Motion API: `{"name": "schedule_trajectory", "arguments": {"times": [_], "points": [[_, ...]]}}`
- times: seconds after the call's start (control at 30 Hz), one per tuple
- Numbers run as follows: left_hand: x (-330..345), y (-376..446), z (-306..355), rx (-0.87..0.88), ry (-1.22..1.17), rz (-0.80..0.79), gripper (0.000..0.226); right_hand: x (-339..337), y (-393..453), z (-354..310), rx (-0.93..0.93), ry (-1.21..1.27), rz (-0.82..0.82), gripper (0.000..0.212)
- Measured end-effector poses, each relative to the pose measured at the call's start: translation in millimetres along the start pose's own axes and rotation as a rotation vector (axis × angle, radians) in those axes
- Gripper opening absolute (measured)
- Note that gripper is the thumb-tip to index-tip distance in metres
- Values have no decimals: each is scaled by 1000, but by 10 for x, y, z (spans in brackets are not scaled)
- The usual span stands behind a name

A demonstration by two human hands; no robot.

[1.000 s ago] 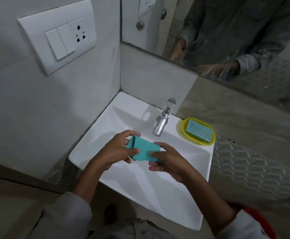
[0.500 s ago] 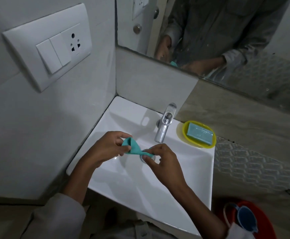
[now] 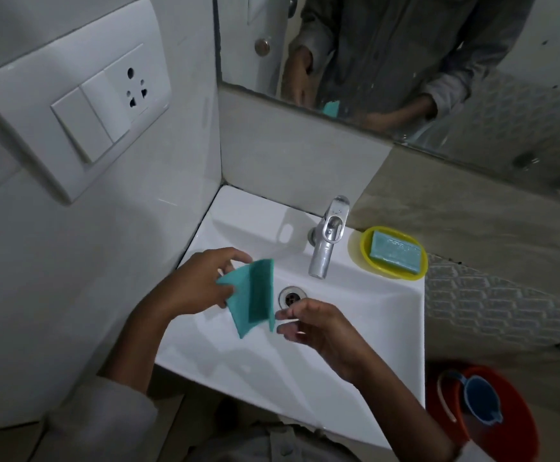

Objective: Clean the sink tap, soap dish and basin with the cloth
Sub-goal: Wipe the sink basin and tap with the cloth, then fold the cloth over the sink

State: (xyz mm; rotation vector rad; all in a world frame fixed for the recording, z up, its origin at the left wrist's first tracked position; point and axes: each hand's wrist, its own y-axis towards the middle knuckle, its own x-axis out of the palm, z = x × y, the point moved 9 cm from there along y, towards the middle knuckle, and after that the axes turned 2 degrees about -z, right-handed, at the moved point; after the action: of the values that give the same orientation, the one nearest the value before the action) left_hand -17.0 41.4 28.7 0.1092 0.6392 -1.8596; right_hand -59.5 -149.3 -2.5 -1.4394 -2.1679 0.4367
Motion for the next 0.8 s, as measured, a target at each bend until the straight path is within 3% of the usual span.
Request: {"name": "schedule_trajectory", "arguments": {"times": [0.07,0.23,0.43,0.57,0.7,0.8], "points": [[-57,83,-34,-50,217,40,45,-119,49,102,44,-219,154,12],[-1,353,176,-50,446,63,31,-52,139,104,70,-193,134,16],[-167,748,693,87,445,100,29,-186,89,119,114,-254,128,9],[-529,1101,848,149,401,231,26,-332,28,184,159,-213,154,11],[-758,1378,576,24,468,415,30,-445,36,218,181,-36,177,17],[-659,1254,579,50,571,643,31,-508,162,215,164,340,218,20]]}}
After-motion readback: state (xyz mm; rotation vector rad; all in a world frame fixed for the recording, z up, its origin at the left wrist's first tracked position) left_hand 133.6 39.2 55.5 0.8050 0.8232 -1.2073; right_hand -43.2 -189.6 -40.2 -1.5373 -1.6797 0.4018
